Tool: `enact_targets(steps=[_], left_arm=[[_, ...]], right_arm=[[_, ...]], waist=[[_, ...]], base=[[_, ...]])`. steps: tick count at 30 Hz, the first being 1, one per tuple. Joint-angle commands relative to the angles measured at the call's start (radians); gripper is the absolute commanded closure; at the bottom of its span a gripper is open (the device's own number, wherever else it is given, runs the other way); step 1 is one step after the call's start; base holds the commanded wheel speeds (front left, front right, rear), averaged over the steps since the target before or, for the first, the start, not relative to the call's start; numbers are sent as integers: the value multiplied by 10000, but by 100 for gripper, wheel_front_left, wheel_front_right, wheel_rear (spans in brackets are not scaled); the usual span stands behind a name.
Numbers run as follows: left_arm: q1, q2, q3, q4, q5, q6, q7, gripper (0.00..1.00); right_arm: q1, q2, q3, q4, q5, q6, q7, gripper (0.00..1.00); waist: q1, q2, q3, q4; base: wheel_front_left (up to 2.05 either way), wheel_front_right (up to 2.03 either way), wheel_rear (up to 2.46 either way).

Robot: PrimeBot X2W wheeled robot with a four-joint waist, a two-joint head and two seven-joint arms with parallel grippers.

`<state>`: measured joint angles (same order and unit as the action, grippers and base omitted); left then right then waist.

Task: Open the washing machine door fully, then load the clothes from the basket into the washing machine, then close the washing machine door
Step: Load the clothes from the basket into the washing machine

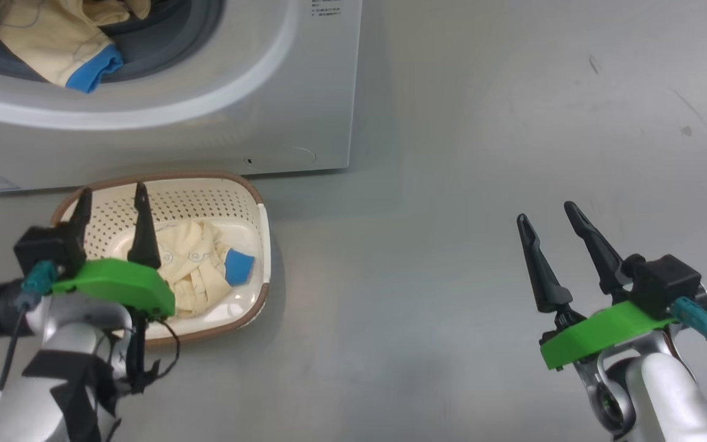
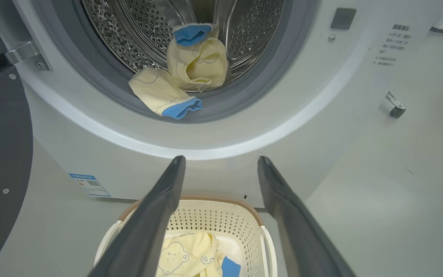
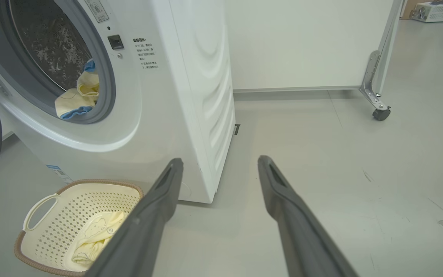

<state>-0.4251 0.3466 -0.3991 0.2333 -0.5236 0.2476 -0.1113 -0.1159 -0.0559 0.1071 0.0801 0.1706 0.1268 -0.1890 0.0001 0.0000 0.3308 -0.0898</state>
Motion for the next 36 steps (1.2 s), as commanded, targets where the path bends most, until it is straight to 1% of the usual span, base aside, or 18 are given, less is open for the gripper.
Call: enact_targets(steps=[1, 8, 13, 19, 25, 27, 28, 36], left_arm=[[-562, 482, 497, -156, -44, 669, 96, 0], [-2401, 1117, 888, 528, -549, 18, 1251, 0], [-3853, 1654, 1110, 1001, -904, -422, 2369, 0], [-5607, 2419, 1305, 1482, -934, -622, 3484, 0], [-6889, 3090, 1410, 2067, -875, -667, 4408, 0], [-7194, 3298, 1510, 2246, -884, -606, 4621, 0], [-7194, 3298, 1510, 2246, -884, -606, 4621, 0], [-8014, 3979, 1650, 2647, -697, -142, 5447, 0]], right_arm=[[-334, -8, 238, -276, 78, 39, -149, 0], [-738, 24, 416, -45, 330, 39, -407, 0], [-1088, 44, 646, 143, 581, 39, -581, 0], [-1656, 53, 936, 321, 964, 39, -699, 0], [-2214, 55, 1186, 337, 1374, 39, -723, 0], [-2305, 55, 1230, 309, 1478, 39, -725, 0], [-2305, 55, 1230, 309, 1478, 39, -725, 0], [-2487, 56, 1360, 261, 1738, 39, -726, 0]], waist=[[-1, 0, 213, -165], [-1, 0, 899, -604], [-1, 0, 1527, -978], [-1, 0, 2504, -1494], [-1, 0, 3339, -2039], [-1, 0, 3557, -2206], [-1, 0, 3557, -2206], [-1, 0, 4198, -2596]], base=[[0, 0, 0], [0, 0, 0], [0, 0, 0], [0, 0, 0], [0, 0, 0], [0, 0, 0], [0, 0, 0], [0, 0, 0]])
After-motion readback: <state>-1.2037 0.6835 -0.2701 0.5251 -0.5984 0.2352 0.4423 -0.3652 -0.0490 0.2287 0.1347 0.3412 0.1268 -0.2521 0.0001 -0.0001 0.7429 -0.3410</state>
